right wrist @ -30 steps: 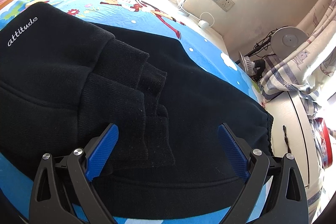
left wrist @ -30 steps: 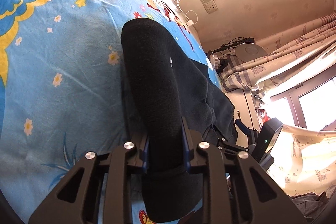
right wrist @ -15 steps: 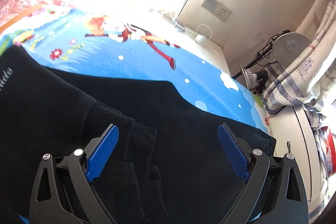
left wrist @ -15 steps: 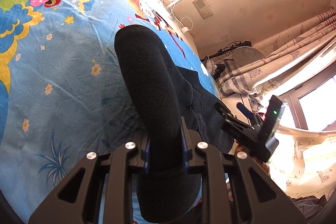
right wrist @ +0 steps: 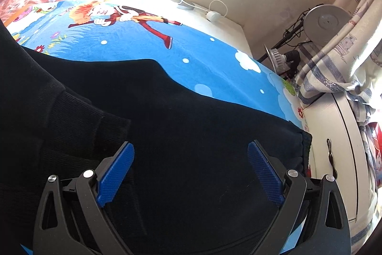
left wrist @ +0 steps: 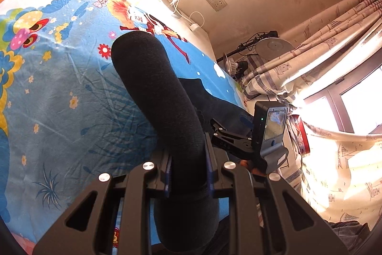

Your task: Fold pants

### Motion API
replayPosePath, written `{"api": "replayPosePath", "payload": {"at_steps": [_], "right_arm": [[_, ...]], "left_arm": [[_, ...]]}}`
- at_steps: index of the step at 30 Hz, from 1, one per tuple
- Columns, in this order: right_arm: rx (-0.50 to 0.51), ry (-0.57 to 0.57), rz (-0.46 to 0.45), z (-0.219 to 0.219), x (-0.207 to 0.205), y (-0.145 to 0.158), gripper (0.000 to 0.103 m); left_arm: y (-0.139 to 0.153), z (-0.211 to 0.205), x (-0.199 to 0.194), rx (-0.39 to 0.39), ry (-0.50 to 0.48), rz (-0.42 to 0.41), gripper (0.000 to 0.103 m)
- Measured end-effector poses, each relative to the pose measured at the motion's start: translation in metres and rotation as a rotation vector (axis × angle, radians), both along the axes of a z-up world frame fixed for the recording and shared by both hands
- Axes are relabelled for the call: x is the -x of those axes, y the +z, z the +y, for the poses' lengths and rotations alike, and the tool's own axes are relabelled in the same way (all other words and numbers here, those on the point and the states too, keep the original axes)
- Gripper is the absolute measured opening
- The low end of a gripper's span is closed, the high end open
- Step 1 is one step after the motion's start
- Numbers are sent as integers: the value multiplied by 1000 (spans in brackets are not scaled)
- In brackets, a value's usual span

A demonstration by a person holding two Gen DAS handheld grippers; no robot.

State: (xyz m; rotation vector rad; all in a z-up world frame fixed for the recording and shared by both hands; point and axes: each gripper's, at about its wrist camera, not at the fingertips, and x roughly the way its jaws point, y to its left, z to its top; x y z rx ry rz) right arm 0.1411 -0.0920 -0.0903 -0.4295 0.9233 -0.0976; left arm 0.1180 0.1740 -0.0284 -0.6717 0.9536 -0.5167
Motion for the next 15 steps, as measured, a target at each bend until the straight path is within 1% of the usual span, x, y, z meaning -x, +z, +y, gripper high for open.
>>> {"api": "replayPosePath", "payload": {"at_steps": [2, 4, 7, 9, 12, 14, 15], "right_arm": [[17, -24, -30, -21, 2, 11, 92], [29, -68, -67, -51, 4, 25, 92], [12, -165, -111, -111, 8, 52, 92], [16, -220, -130, -151, 15, 66, 92], [28, -290, -145, -209, 32, 78, 92], [20, -362, -150, -248, 46, 78, 92], [10, -394, -145, -265, 53, 76, 92]], "left_arm": [[25, -21, -5, -31, -20, -8, 21], [53, -51, -14, -68, -48, -25, 21], [94, -113, -28, -139, -109, -62, 21], [114, -164, -40, -171, -154, -79, 21], [130, -247, -60, -221, -217, -98, 21], [128, -307, -71, -241, -268, -103, 21], [121, -336, -76, -248, -290, -101, 21]]}}
